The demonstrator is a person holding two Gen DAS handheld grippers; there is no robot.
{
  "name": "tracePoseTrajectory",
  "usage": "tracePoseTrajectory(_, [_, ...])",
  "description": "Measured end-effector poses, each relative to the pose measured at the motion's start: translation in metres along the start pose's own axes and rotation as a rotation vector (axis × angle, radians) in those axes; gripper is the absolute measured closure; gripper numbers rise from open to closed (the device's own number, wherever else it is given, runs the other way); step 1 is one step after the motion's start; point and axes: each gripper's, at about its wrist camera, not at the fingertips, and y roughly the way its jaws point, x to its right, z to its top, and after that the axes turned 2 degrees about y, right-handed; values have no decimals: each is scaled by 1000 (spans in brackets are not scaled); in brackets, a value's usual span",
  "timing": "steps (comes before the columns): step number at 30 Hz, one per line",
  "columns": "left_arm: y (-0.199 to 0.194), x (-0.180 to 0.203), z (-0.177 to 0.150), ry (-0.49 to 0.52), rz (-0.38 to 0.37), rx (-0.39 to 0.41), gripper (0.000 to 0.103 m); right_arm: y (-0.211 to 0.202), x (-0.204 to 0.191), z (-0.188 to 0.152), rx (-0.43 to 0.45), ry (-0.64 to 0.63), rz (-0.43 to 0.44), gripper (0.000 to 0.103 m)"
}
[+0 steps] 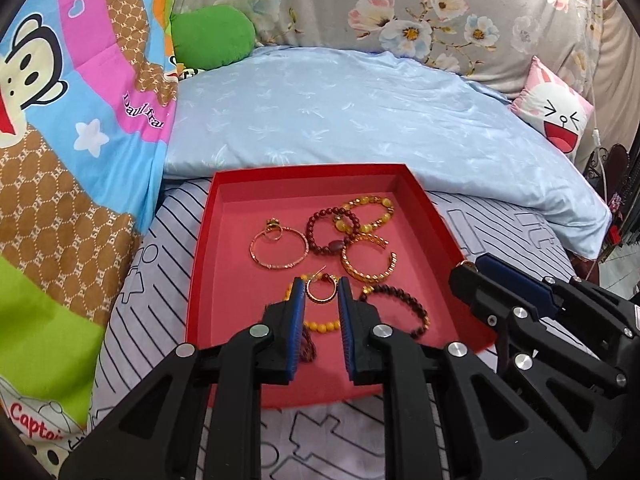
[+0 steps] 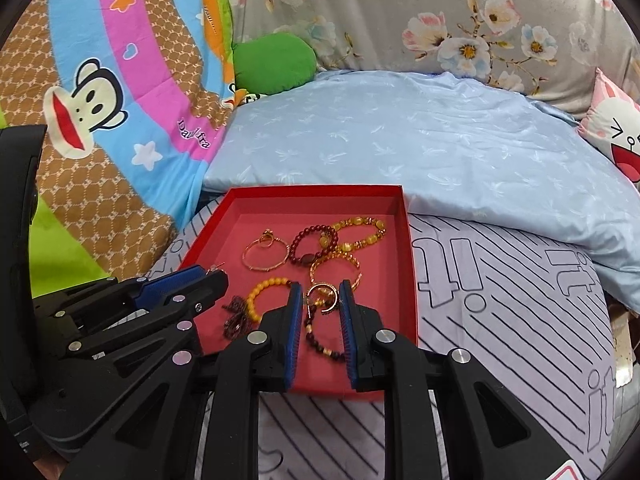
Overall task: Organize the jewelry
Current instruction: 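Carry both earrings into the red box, then open both tools to release the earrings in the box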
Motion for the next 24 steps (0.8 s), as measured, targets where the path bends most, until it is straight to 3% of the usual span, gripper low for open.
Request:
tracePoseTrajectory(14, [65,-19,15,-27,37,-62,87,68,6,9,-71,-1,-23,86])
tracePoseTrajectory(24, [81,-15,8,-16,51,-86,87,80,11,3,-96,16,-37,85])
